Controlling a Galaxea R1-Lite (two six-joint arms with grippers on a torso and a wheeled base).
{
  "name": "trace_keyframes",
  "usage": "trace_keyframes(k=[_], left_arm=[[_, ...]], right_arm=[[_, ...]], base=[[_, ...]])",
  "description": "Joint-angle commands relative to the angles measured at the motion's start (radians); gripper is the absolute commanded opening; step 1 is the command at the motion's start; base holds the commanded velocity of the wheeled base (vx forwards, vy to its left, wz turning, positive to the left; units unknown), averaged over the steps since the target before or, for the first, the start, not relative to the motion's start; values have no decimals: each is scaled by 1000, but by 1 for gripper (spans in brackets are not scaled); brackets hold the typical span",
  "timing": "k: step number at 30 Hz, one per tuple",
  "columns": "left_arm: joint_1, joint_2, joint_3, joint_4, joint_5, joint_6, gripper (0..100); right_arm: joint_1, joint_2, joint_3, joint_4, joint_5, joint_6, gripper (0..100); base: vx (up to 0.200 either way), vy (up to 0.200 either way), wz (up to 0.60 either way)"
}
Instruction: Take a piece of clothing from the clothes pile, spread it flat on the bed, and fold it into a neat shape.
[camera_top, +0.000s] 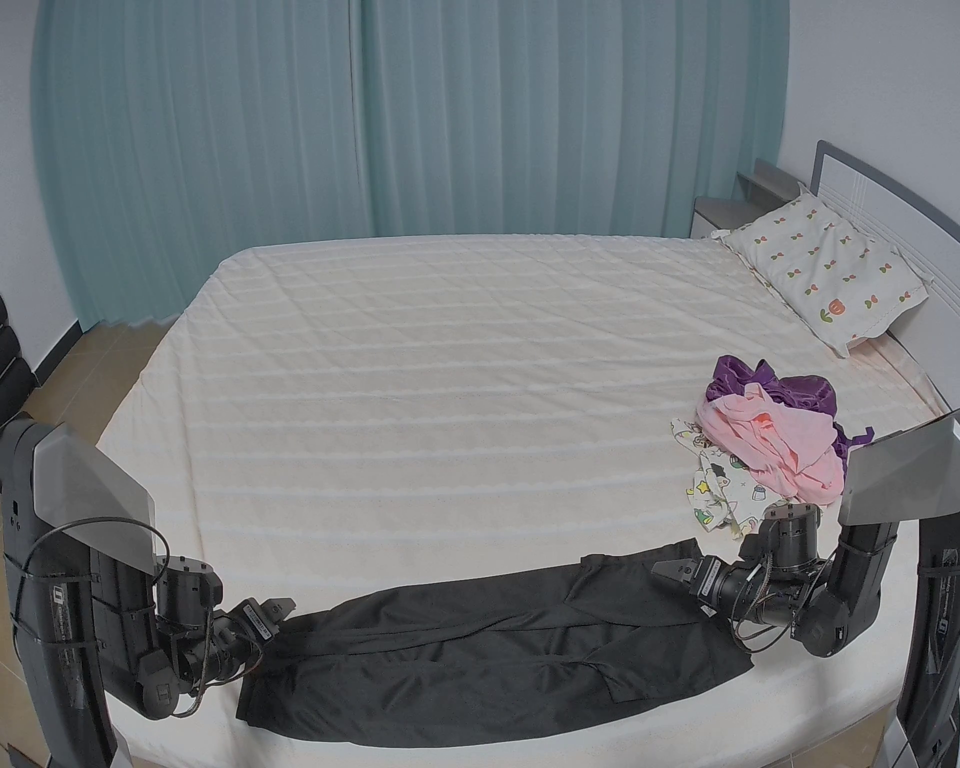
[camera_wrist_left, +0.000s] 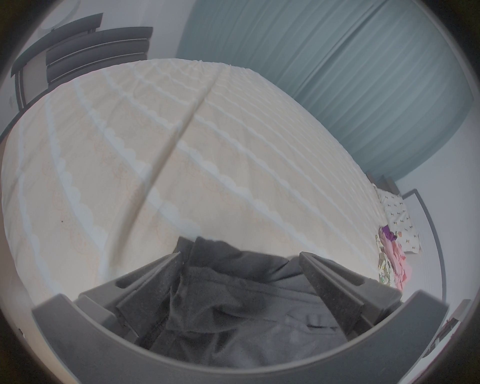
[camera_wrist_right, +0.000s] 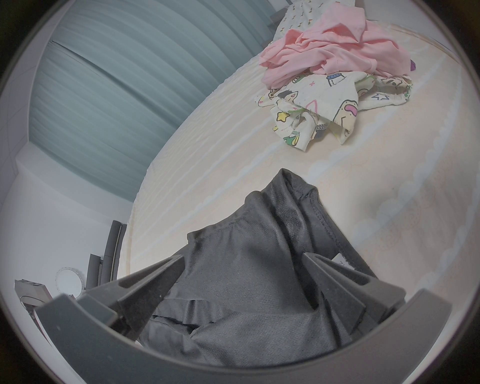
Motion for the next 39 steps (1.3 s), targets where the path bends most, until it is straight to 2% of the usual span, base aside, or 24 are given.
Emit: trace_keyframes(k=[1,8,9,16,22,27,39], left_arm=[[-12,26,4,-4,2,8,100],[-13,52,28,-5,6,45,100],[-13,52,47,-7,6,56,0],[-12,45,71,-11,41,65,0],[-7,46,91,1,94,125,0],[-13,46,91,30,94,130,0],[-91,43,93,102,89,120,0]], right_arm=[[1,2,0,-1,1,0,100],[1,2,0,-1,1,0,100],[1,2,0,1,1,0,100],[1,2,1,-1,1,0,100],[1,2,1,1,1,0,100],[1,2,1,1,1,0,100],[1,2,1,1,1,-1,100]], base=[[0,0,0],[0,0,0],[0,0,0],[0,0,0],[0,0,0],[0,0,0],[0,0,0]])
